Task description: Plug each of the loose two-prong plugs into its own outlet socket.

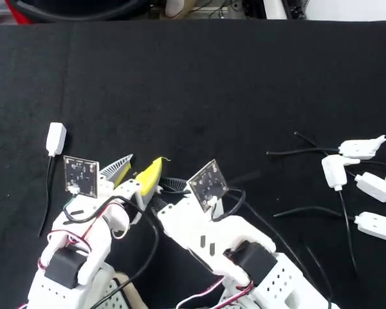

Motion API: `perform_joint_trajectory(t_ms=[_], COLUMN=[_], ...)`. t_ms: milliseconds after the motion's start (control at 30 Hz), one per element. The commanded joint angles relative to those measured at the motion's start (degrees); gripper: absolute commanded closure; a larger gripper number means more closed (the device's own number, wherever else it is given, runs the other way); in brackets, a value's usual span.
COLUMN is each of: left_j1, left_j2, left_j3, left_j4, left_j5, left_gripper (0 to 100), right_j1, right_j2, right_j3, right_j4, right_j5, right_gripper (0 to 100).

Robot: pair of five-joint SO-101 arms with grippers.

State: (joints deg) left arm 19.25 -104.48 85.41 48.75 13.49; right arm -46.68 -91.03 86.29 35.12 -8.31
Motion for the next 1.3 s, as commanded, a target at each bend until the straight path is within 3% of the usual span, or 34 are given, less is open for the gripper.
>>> perform_joint_trajectory(t_ms=[0, 467, 767, 900, 1000, 1133, 1267], left_j1=[4.0, 2.7, -8.8, -20.7, -28.6, -33.3, -42.6], left_j2=[0.3, 0.1, 0.0, 0.0, 0.0, 0.0, 0.0], left_j3=[0.7, 0.0, -5.8, -10.9, -10.9, -10.9, -7.3], left_j4=[-0.1, 0.0, 4.0, 8.4, 8.1, 8.0, 2.3], left_j5=[-0.9, -2.0, -2.1, -1.8, -1.7, -1.7, -1.8], left_gripper=[79, 79, 79, 79, 79, 79, 79], right_j1=[1.6, 1.4, 1.8, 1.8, 1.8, 1.8, 1.9], right_j2=[-0.8, -0.8, -0.8, -0.8, -0.7, -0.6, -0.4], right_j3=[-1.8, -1.6, -1.7, -1.5, -1.5, -1.5, -1.5], right_j4=[-0.6, -0.6, -0.5, -0.4, -0.4, -0.4, -0.4], right_j5=[0.4, 0.4, 0.6, 2.3, 2.3, 2.3, 2.3], right_gripper=[98.5, 98.5, 98.6, 98.6, 98.6, 98.6, 98.6])
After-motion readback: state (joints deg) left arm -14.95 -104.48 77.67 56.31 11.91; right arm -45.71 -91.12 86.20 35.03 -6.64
